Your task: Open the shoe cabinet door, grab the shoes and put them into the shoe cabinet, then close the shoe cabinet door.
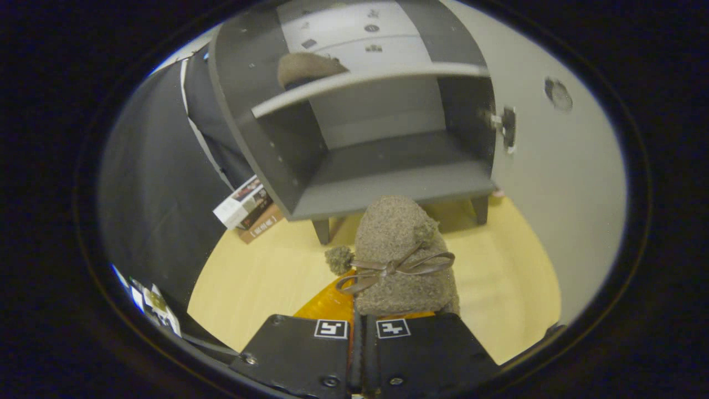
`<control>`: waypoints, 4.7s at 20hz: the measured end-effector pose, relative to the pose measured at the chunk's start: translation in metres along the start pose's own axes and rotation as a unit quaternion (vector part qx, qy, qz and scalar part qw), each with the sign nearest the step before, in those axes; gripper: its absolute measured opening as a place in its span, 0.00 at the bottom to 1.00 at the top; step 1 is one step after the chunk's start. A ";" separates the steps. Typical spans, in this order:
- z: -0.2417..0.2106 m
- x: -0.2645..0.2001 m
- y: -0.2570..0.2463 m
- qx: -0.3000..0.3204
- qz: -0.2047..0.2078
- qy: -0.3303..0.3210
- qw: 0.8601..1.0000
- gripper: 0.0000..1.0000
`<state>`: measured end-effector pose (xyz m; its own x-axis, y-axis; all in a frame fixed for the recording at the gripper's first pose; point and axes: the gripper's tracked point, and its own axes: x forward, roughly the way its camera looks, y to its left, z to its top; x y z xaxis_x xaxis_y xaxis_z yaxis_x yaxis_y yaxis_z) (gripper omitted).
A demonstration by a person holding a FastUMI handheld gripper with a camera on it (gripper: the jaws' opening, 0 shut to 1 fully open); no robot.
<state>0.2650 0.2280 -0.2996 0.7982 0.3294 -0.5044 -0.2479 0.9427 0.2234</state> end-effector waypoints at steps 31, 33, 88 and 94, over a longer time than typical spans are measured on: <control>0.377 0.105 -0.010 -0.073 -0.079 -0.148 0.983 0.06; 0.369 0.120 -0.013 -0.066 -0.078 -0.126 0.987 0.06; 0.150 -0.456 -0.134 -0.038 -0.098 -0.295 0.950 1.00; 0.180 -0.432 -0.202 -0.037 -0.091 -0.282 0.954 1.00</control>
<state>0.0691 -0.1148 0.0237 0.9951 0.0990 0.0042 -0.0989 0.9896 0.1044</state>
